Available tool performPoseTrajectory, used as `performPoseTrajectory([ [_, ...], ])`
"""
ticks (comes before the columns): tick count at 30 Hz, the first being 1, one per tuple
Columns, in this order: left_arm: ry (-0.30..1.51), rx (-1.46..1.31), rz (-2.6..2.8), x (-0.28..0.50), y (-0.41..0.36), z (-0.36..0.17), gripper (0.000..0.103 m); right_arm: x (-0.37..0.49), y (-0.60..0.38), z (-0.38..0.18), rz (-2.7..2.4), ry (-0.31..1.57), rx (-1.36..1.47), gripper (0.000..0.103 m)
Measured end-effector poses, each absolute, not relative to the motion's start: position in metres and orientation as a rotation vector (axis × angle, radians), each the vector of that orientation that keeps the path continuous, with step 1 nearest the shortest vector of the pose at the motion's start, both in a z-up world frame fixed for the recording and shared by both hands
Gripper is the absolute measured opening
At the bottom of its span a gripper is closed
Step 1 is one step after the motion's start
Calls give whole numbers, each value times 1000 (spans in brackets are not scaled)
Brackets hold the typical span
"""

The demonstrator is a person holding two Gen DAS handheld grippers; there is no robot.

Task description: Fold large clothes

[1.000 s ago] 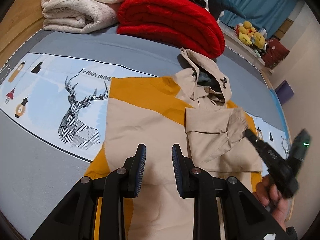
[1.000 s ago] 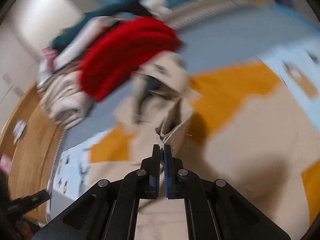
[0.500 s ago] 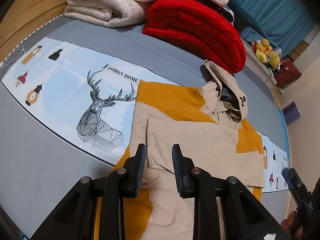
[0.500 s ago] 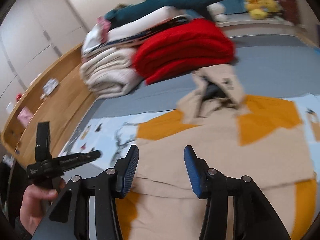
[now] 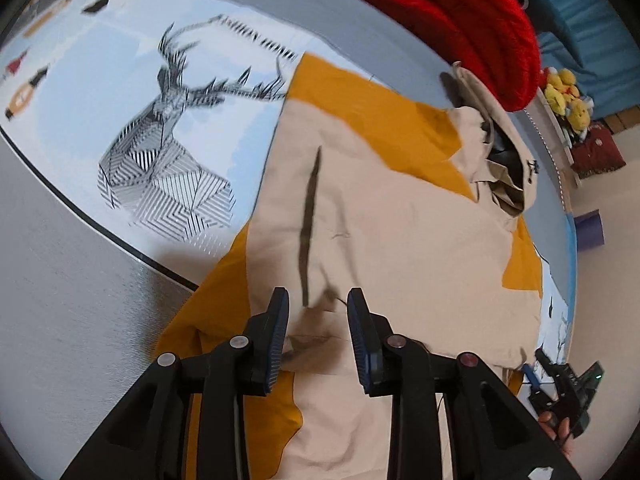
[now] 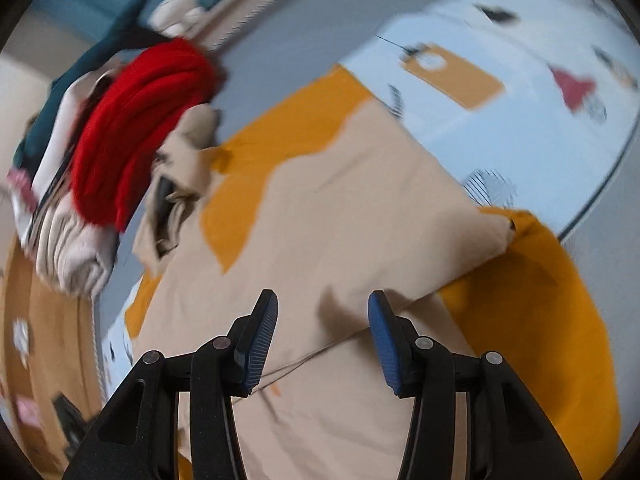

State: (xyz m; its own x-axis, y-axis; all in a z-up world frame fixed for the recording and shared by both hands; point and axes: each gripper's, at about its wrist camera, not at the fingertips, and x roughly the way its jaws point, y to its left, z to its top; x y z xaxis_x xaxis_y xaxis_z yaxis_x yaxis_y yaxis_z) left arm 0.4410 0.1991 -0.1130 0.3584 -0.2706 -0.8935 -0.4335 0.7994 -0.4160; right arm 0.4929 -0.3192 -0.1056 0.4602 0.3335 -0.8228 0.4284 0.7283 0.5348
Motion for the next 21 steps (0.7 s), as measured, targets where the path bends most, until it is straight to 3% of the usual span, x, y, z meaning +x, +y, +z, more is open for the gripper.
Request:
performPoseTrajectory([
  [4,1243,-716,137,446,203,-127,32,493,-331,-129,-116,1156,911,49],
  [12,1226,-748,130,447,205,-136,29,485,-343,-145,-204,1189,985,48],
  [13,1220,-746,124,447,204,-135,22,485,-343,-143,-209,1182,981,48],
  [14,1215,-745,108,447,203,-134,7,485,-343,-140,-219,1170,972,47],
  [16,1186,-723,85,447,199,-126,2,484,-344,-133,-223,1138,963,13],
  [19,1118,-652,69,445,196,-101,0,478,-347,-118,-254,1090,961,3],
  [21,1072,-659,60,439,198,-85,0,471,-348,-108,-272,1057,980,3],
])
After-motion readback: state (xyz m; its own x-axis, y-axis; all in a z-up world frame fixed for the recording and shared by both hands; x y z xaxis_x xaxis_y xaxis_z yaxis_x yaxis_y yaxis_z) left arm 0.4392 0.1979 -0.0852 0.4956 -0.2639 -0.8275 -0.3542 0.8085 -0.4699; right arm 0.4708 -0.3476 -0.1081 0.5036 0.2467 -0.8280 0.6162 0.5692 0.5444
